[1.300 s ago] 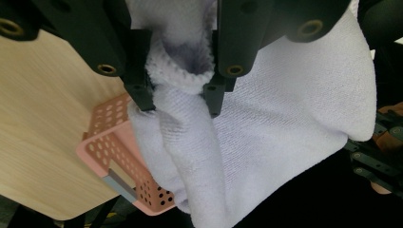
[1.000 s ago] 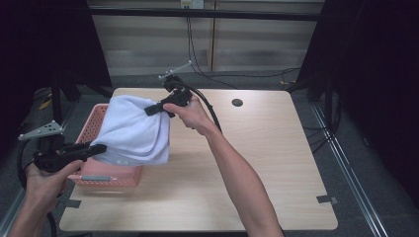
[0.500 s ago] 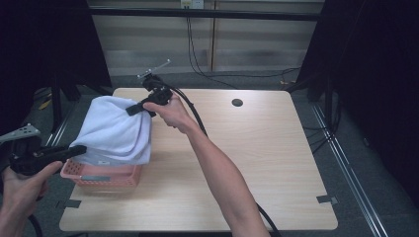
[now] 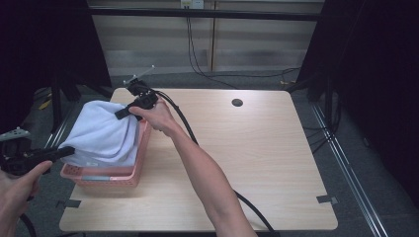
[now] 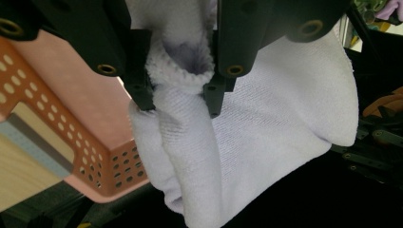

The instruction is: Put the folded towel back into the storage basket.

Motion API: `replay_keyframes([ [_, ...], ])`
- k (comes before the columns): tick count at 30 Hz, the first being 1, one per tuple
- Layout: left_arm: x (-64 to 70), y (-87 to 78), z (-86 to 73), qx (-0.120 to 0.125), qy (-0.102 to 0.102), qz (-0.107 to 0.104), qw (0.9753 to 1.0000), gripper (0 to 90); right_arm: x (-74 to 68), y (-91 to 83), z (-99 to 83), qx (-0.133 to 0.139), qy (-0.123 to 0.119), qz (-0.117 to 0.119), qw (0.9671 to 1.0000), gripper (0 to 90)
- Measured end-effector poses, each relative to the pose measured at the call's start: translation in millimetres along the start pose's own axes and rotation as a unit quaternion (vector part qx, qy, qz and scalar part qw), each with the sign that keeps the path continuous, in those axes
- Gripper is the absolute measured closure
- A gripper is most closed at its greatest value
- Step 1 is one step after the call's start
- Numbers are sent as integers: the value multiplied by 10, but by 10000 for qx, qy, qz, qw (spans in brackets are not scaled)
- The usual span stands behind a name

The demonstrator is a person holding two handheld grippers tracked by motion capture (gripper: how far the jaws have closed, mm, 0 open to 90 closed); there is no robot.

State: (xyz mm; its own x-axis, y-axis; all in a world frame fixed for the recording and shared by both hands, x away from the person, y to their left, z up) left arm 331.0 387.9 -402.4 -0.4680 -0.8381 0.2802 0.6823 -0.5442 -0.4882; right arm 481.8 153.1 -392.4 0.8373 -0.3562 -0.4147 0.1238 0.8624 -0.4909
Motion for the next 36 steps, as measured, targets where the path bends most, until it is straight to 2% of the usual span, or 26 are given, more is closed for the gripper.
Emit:
replay_keyframes([
  [4, -72, 62, -71, -75, -94, 22, 9999, 733, 42, 79, -64, 28, 64, -58, 10000, 722],
  [7, -96, 82, -132, -123, -132, 26, 9998, 733, 69, 127, -111, -56, 97, 29, 9999, 721],
  [11, -106, 130, -207, -232, -64, 81, 9997, 732, 112, 190, -170, -82, 119, 56, 9999, 719],
  [15, -112, 197, -261, -367, -25, 178, 9992, 730, 185, 285, -239, -126, 165, -45, 9998, 716],
  [17, -125, 217, -280, -360, -98, 197, 9991, 729, 216, 321, -273, -143, 223, -22, 9996, 714],
  [23, -166, 300, -317, -420, -142, 273, 9986, 719, 293, 387, -320, -130, 281, -90, 9995, 707],
  [25, -168, 327, -329, -486, -206, 293, 9982, 687, 328, 395, -341, -114, 278, -144, 9994, 658],
  [28, -140, 351, -341, -526, -166, 279, 9981, 588, 390, 380, -373, -120, 276, -385, 9988, 464],
  [29, -133, 353, -342, -534, -177, 265, 9981, 537, 414, 357, -368, -8, 300, -459, 9985, 451],
  [31, -131, 346, -328, -499, -165, 306, 9981, 450, 444, 290, -346, 168, 302, -450, 9984, 411],
  [36, -26, 307, -249, -390, 30, 248, 9989, 414, 430, 173, -306, 294, 240, -455, 9982, 386],
])
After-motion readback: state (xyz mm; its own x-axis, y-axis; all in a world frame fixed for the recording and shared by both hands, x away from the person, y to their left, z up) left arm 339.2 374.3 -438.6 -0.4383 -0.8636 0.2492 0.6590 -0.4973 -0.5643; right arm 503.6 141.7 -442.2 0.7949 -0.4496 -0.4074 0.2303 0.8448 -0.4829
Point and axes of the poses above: each handheld gripper's, and its own axes: y roughly forward along the jaws, z roughly out of its top, x roughly to its right, the point moved 5 cm from there along y, roughly forward along the jaws, and after that the axes turned 5 degrees about x, right-handed, at the moved point
